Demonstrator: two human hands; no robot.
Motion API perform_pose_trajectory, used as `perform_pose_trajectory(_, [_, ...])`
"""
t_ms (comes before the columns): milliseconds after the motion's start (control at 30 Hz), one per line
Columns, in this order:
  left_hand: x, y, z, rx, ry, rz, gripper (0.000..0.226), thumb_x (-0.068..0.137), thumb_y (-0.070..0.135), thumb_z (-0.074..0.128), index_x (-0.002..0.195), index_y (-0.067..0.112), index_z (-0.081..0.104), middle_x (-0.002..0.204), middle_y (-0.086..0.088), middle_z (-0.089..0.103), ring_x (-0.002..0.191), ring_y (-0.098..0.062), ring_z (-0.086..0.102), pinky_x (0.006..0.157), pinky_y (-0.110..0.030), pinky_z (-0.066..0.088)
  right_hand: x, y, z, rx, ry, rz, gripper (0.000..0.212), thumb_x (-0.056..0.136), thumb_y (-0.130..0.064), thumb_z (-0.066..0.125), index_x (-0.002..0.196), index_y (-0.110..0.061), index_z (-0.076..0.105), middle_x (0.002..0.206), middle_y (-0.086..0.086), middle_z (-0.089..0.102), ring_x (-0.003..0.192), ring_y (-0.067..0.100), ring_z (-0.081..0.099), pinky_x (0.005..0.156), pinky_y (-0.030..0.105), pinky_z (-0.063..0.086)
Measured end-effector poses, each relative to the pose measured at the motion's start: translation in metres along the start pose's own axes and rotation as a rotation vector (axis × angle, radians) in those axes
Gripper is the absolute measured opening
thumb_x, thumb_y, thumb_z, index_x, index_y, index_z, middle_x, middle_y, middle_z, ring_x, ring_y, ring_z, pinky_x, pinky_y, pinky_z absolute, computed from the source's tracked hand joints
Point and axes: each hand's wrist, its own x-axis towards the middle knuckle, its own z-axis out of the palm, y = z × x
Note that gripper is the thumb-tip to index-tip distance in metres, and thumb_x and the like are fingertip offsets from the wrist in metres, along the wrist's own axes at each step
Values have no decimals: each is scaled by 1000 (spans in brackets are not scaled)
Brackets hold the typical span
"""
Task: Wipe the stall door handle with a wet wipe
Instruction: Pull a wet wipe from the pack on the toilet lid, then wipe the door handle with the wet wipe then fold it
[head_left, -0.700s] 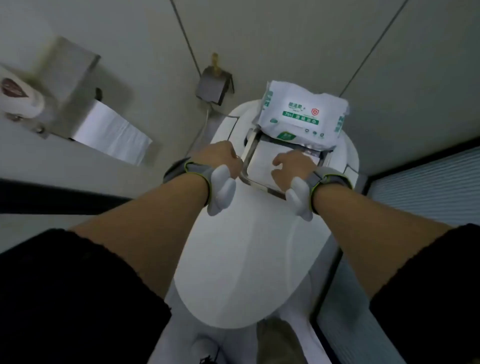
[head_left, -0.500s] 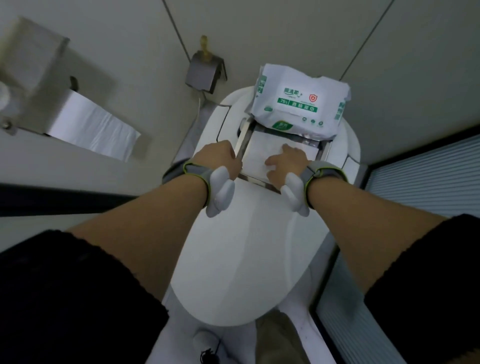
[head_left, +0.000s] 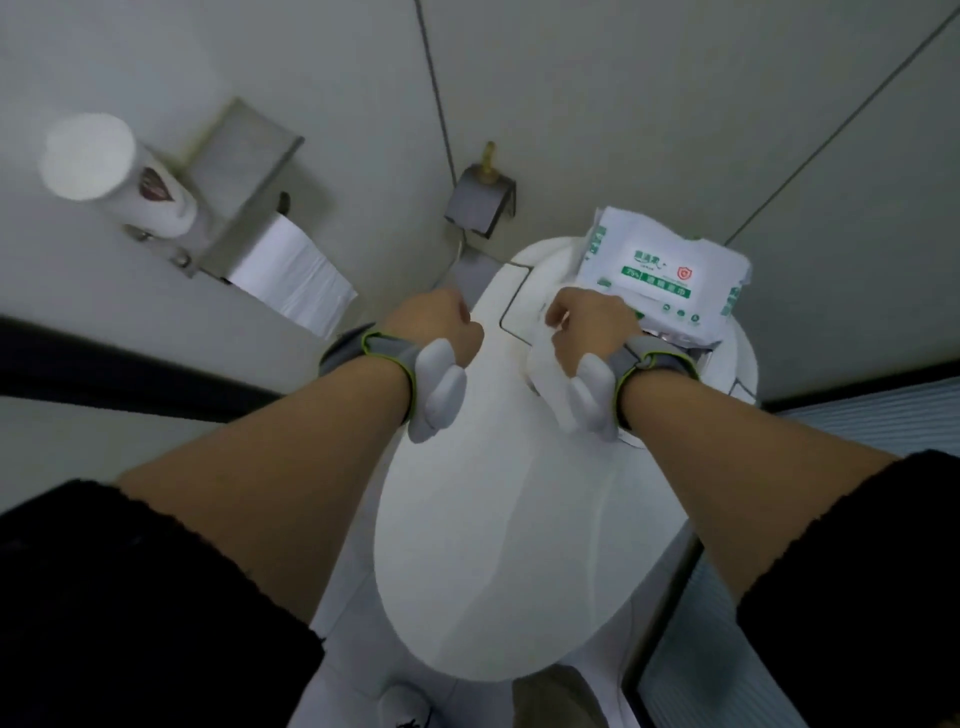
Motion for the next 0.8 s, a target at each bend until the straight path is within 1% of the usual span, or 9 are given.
perform_pose_trajectory(67, [-10, -9, -21, -20, 4, -1, 29, 93, 23, 47, 114, 8, 58, 119, -17, 62, 101, -31, 58, 73, -28, 36, -3, -27, -8, 63, 37, 8, 28, 55, -18, 49, 78, -34, 42, 65, 3, 64, 45, 11, 38, 47, 15, 22])
perform_pose_trajectory(100, [-18, -19, -37, -43, 51, -11, 29, 93, 24, 47, 115, 8, 58, 119, -17, 62, 104, -31, 58, 73, -28, 37, -8, -49, -17, 71, 37, -20, 34, 57, -19, 50, 87, -34, 43, 64, 4, 61, 50, 18, 48, 49, 19, 28])
perform_pose_trajectory(167, [-36, -41, -67, -79, 138, -45, 30, 92, 27, 48, 114, 10, 57, 119, -15, 62, 105, -31, 58, 73, -28, 38, -22, -91, -34, 23, 0, -90, 42, 64, -17, 59, 104, -23, 48, 78, 12, 67, 79, 34, 64, 61, 28, 36])
perform_pose_trajectory(233, [-62, -75, -98, -102, 225, -65, 30, 91, 29, 48, 113, 11, 56, 118, -14, 61, 102, -30, 57, 71, -28, 37, -41, -143, -55, -4, 12, -178, 38, 73, -17, 61, 109, -14, 48, 100, 20, 68, 96, 39, 64, 66, 33, 37])
perform_pose_trajectory(333, [-90, -107, -129, -107, 310, -75, 26, 91, 28, 47, 109, 12, 55, 113, -15, 62, 87, -27, 52, 69, -29, 35, -63, -190, -79, -60, -48, -281, 27, 80, -16, 56, 105, -7, 57, 108, 23, 67, 103, 40, 62, 71, 35, 43])
perform_pose_trajectory(467, [-139, -151, -178, -103, 434, -122, 27, 89, 29, 47, 107, 11, 56, 109, -16, 63, 81, -27, 50, 67, -30, 36, -102, -269, -105, -122, -42, -431, 22, 84, -16, 52, 98, -6, 66, 109, 21, 68, 102, 37, 62, 72, 31, 43])
perform_pose_trajectory(600, [-186, -187, -219, -126, 548, -190, 27, 86, 28, 48, 107, 14, 57, 111, -13, 64, 95, -31, 58, 69, -30, 39, -137, -338, -120, -83, 1, -564, 21, 85, -23, 55, 91, -7, 67, 104, 21, 69, 96, 37, 62, 68, 27, 35])
perform_pose_trajectory(700, [-238, -218, -247, -176, 661, -223, 26, 86, 26, 50, 107, 13, 58, 112, -12, 65, 100, -33, 59, 75, -32, 44, -169, -394, -127, -87, -13, -672, 17, 82, -28, 56, 71, -15, 58, 81, 12, 61, 83, 33, 59, 63, 28, 33])
perform_pose_trajectory(800, [-278, -239, -269, -205, 798, -214, 23, 86, 25, 52, 105, 14, 59, 110, -10, 67, 102, -31, 60, 79, -29, 44, -194, -434, -133, -68, 15, -758, 33, 82, -27, 58, 57, -17, 40, 70, 5, 52, 69, 27, 47, 47, 26, 24])
